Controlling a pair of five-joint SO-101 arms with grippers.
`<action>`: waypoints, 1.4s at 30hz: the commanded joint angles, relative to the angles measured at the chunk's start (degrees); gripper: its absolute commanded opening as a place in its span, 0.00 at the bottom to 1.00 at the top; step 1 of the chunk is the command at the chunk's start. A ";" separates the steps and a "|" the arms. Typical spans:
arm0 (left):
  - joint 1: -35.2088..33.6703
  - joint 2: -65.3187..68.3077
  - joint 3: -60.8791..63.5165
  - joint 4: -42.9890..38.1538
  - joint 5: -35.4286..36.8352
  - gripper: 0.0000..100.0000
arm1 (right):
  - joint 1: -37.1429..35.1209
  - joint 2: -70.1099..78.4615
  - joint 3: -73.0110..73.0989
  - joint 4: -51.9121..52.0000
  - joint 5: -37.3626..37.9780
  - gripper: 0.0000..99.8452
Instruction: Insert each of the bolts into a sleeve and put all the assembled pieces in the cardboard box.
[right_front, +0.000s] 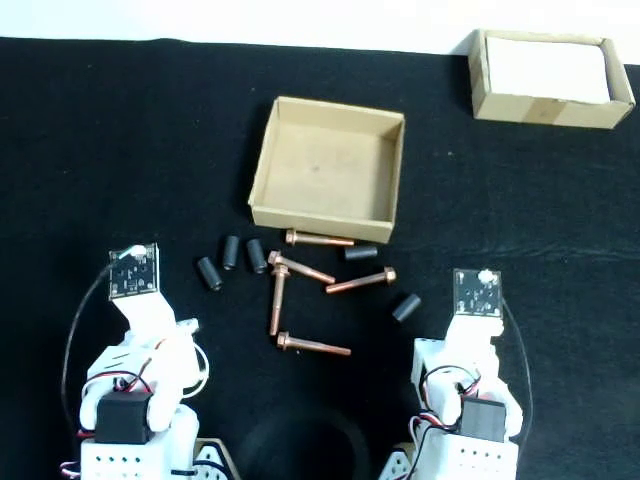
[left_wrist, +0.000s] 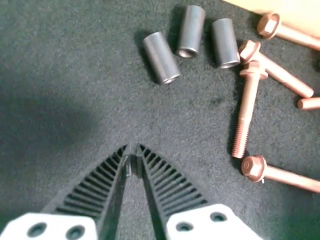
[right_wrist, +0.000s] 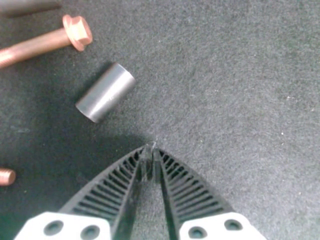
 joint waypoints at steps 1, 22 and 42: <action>-0.48 -0.22 -2.95 0.35 -0.18 0.02 | 0.40 -0.31 7.60 0.13 0.26 0.01; -0.22 47.87 -62.99 24.97 -0.09 0.02 | 0.40 -0.31 7.60 0.13 0.26 0.01; 7.69 62.81 -56.31 24.70 0.18 0.02 | 0.04 -0.31 7.60 0.13 0.26 0.01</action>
